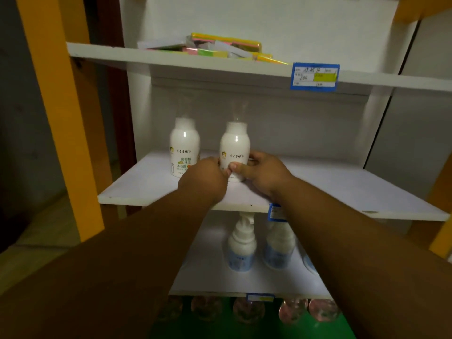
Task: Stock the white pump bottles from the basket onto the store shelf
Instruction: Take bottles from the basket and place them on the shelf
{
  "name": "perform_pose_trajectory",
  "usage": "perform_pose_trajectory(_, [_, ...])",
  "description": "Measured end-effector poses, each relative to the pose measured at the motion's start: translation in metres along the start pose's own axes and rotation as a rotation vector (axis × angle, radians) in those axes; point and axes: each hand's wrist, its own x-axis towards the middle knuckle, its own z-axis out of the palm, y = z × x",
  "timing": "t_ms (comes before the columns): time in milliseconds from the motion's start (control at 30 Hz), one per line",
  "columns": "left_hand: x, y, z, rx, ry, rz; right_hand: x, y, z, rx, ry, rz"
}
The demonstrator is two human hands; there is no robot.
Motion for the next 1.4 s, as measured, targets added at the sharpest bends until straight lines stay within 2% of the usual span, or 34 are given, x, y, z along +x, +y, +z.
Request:
perform_pose_trajectory(267, [-0.006,0.004,0.006,0.203,0.073,-0.045,0.003,-0.005,0.005,-0.088,0.024,0.067])
perform_pose_trajectory(500, [-0.011,0.003,0.006,0.208,0.13,-0.017,0.001,-0.005,0.001,-0.04,-0.057,0.065])
perform_pose_trajectory(600, [-0.013,0.003,0.005,0.128,0.174,-0.001,-0.015,-0.017,-0.013,-0.02,-0.095,0.094])
perform_pose_trajectory(700, [-0.016,0.004,0.005,0.038,0.239,0.027,-0.054,-0.021,-0.029,-0.096,0.044,0.002])
perform_pose_trajectory(767, [-0.018,0.004,0.004,0.012,0.277,0.045,-0.104,-0.011,-0.03,-0.196,0.273,-0.243])
perform_pose_trajectory(833, [-0.022,0.004,0.003,-0.014,0.319,0.076,-0.162,0.015,-0.017,-0.095,0.47,-0.448])
perform_pose_trajectory(900, [-0.034,0.004,0.003,-0.084,0.376,0.151,-0.216,0.058,0.006,-0.004,0.516,-0.467])
perform_pose_trajectory(967, [-0.066,-0.004,0.003,-0.216,0.473,0.275,-0.253,0.108,0.029,-0.099,0.481,-0.404])
perform_pose_trajectory(1033, [-0.12,-0.022,0.016,-0.23,0.522,0.442,-0.276,0.157,0.042,-0.158,0.412,-0.297])
perform_pose_trajectory(1100, [-0.183,-0.059,0.052,-0.223,0.425,0.515,-0.289,0.192,0.044,-0.084,0.368,-0.141])
perform_pose_trajectory(1133, [-0.213,-0.079,0.074,-0.261,0.309,0.45,-0.291,0.204,0.044,-0.046,0.359,-0.064])
perform_pose_trajectory(1200, [-0.261,-0.106,0.114,-0.386,-0.004,0.129,-0.294,0.225,0.043,-0.031,0.314,0.018])
perform_pose_trajectory(1267, [-0.301,-0.138,0.159,-0.365,-0.284,-0.175,-0.297,0.247,0.048,-0.081,0.23,0.06])
perform_pose_trajectory(1333, [-0.331,-0.173,0.198,-0.286,-0.466,-0.318,-0.304,0.279,0.058,-0.157,0.133,0.106])
perform_pose_trajectory(1400, [-0.358,-0.208,0.228,-0.139,-0.637,-0.358,-0.316,0.316,0.071,-0.229,0.049,0.226])
